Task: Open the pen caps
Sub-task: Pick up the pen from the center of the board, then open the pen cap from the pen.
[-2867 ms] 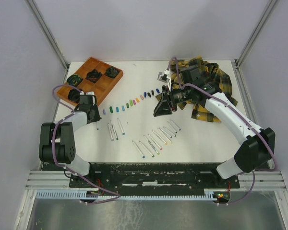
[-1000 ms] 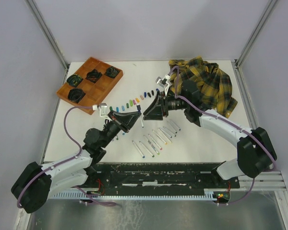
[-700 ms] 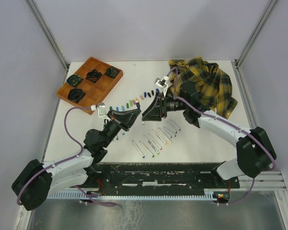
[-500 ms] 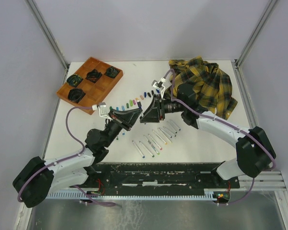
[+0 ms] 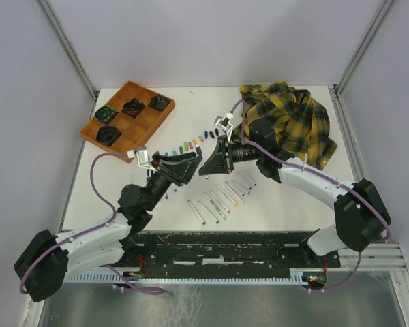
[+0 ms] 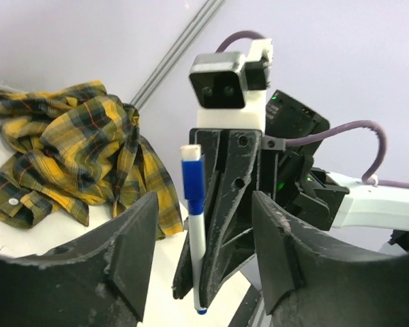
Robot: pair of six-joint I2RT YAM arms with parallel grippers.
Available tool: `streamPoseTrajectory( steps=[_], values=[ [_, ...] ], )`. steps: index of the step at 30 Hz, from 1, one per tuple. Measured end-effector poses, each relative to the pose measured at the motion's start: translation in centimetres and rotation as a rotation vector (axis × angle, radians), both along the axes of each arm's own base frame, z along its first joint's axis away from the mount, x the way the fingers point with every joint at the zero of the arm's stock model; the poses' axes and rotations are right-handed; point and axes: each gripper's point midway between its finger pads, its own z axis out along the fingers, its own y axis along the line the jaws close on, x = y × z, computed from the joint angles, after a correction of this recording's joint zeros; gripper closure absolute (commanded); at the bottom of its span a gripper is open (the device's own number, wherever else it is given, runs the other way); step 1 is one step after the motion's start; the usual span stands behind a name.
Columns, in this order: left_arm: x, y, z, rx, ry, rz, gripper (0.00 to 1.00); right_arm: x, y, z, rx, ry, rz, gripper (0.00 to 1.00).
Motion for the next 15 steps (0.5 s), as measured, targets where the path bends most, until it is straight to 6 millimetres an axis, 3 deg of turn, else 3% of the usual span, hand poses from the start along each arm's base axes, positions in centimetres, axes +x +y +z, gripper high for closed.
streamPoseTrajectory(
  steps=[8,15],
  values=[
    [-0.9,2.2,1.9,0.006,0.009,0.034,0.23,-0.1,-0.2,0.4,-0.044,-0.036,0.035,1.0],
    [1.3,2.9,1.1,0.085,0.085,0.042,0.25,-0.6,-0.6,0.5,-0.078,-0.069,0.076,1.0]
  ],
)
